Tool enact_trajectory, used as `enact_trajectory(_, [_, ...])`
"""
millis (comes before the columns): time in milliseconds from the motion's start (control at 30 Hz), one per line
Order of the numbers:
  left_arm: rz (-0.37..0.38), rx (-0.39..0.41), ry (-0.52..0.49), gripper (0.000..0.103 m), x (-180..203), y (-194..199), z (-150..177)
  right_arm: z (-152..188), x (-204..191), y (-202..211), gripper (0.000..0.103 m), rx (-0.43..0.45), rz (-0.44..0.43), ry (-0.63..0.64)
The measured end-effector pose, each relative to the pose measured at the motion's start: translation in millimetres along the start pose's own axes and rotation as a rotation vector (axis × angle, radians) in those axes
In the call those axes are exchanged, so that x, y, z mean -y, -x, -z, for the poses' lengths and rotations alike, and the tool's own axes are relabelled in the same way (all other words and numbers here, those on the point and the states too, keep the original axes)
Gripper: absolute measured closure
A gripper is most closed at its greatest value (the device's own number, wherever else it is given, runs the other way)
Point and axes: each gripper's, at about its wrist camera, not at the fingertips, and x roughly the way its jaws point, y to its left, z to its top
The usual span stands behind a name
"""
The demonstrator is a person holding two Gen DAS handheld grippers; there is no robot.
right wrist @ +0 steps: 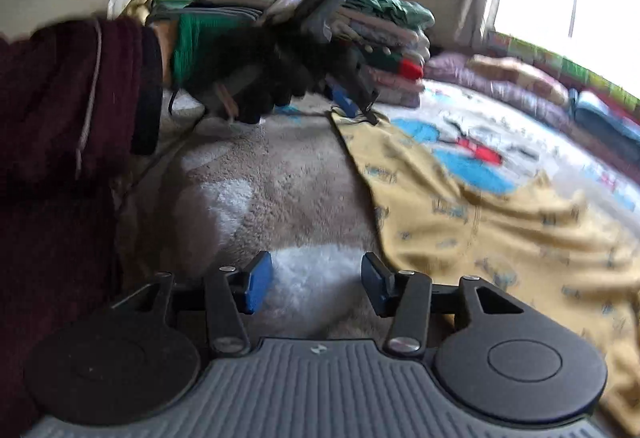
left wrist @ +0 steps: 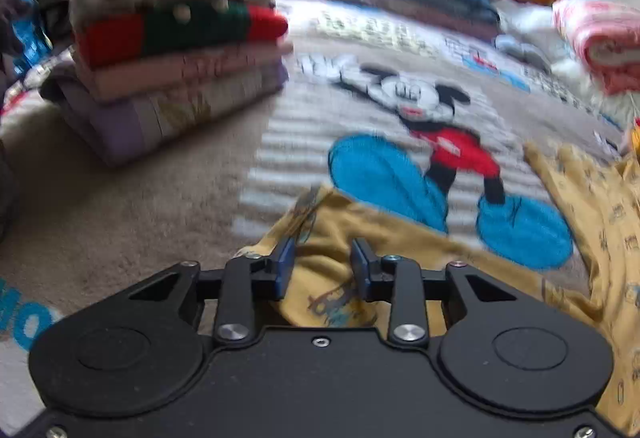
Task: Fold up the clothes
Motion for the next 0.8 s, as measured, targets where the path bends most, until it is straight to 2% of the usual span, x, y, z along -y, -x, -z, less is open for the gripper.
enact_trajectory(33, [0.001, 0.045, -0.01, 0.07, 8.6, 9.6, -4.9, -0.4, 5.2, 6.1, 0.053, 0.007, -0.01, -0.035])
enact_trajectory(100, [0.046, 0.099, -0.008, 0.045, 24.6, 24.2, -10.0, -0.8, 16.7, 20.4, 0.051, 0.027, -0.018, -0.094])
enact_trajectory(200, [0.088, 0.111, -0.003, 0.036, 54.7, 31.6, -11.9, 3.2, 44.2, 50.5, 0.048, 0.058, 0.01, -0.202])
enact_trajectory(400, [0.172, 0.129, -0.123, 0.035, 132.9, 45.4, -3.2, 37.2, 122.2, 115.4, 0.045, 0.142, 0.173, -0.495])
enact_trajectory(467, [0.207, 0.137, -0.159, 0.035, 162.9, 54.0, 1.4, 54.0, 146.5, 123.0, 0.044, 0.169, 0.195, -0.608])
enact_trajectory(667, [0.371, 0.093, -0.322, 0.035, 252.6, 75.2, 32.0, 104.5, 219.5, 146.1, 0.038, 0.249, 0.26, -0.947])
enact_trajectory(800, [0.403, 0.053, -0.461, 0.035, 305.1, 86.7, 62.3, 133.1, 265.0, 145.9, 0.037, 0.284, 0.284, -1.14])
